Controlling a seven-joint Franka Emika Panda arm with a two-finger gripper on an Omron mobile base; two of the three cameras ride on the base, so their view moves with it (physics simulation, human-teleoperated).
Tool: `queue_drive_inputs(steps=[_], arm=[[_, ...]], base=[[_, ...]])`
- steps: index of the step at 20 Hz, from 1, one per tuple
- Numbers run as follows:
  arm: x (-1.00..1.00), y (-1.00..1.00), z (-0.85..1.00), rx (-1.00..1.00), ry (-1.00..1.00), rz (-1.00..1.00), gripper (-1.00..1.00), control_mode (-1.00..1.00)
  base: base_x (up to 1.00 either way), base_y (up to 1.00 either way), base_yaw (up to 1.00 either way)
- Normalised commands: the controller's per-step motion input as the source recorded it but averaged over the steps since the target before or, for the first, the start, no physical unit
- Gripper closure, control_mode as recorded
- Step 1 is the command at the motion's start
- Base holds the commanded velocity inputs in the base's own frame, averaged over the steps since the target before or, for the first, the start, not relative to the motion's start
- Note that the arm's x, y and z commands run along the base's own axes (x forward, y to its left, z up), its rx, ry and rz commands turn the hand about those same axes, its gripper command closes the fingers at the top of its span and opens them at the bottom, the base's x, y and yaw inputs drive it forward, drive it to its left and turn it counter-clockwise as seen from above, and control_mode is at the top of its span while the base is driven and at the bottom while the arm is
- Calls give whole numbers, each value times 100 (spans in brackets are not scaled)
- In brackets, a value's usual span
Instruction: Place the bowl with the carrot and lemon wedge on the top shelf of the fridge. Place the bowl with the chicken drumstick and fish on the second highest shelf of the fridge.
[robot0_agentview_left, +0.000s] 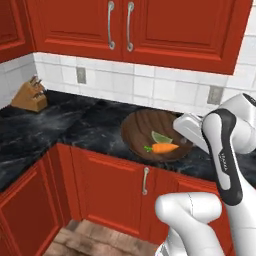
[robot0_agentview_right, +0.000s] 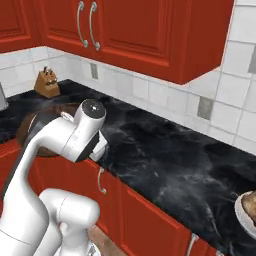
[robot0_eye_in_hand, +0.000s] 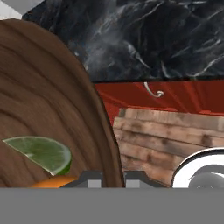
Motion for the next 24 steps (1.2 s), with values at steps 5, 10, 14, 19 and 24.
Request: queue_drive_inputs(steps=[5, 10, 14, 19, 24], arm=[[0, 0, 0, 0, 0, 0, 100, 100], [0, 0, 0, 0, 0, 0, 100, 100], [0, 0, 0, 0, 0, 0, 100, 100], [0, 0, 0, 0, 0, 0, 100, 100], [0, 0, 0, 0, 0, 0, 100, 100]], base=[[-7, 0, 89], [0, 0, 92], [0, 0, 95], [0, 0, 92], [0, 0, 90]])
